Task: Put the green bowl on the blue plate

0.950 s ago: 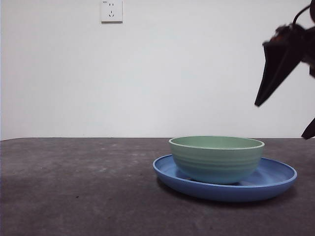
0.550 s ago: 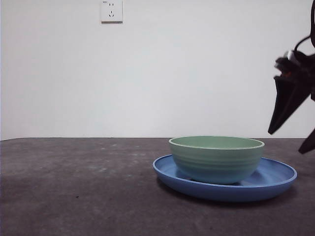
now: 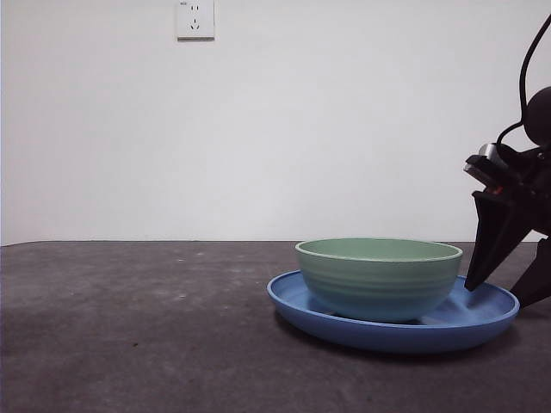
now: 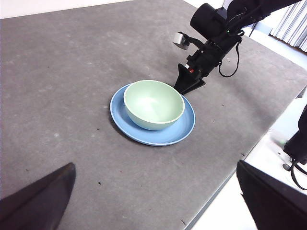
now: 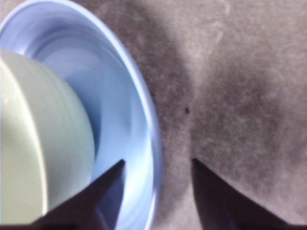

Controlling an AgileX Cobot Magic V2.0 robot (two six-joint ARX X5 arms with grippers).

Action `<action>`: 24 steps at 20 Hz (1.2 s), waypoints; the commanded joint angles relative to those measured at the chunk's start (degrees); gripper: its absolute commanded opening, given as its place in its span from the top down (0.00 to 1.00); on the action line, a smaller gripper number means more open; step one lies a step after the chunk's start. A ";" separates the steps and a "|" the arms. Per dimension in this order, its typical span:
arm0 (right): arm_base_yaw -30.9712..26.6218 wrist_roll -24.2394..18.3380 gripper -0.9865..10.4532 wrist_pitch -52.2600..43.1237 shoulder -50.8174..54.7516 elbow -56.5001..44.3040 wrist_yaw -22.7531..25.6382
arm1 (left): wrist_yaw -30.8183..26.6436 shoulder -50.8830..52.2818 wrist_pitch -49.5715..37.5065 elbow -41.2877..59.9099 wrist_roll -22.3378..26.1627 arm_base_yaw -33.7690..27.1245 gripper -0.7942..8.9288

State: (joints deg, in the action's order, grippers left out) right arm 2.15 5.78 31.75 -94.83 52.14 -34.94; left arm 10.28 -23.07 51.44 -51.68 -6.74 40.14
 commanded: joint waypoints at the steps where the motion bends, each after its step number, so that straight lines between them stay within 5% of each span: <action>1: 0.24 -0.92 0.78 -0.55 -2.23 0.90 -0.70 | 0.02 -0.09 -0.46 -0.44 0.04 0.26 0.34; 6: 1.11 -1.95 0.90 -0.92 -3.87 0.90 -0.96 | 0.02 -0.09 -0.44 -0.44 0.04 0.26 0.34; 24: 4.76 2.10 0.90 6.10 3.13 4.76 -1.16 | 0.02 -0.09 -0.46 -0.44 0.04 0.26 0.34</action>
State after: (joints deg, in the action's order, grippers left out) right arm 6.59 6.94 38.15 -91.11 55.81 -35.22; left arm 10.28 -23.07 51.44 -51.68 -6.74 40.14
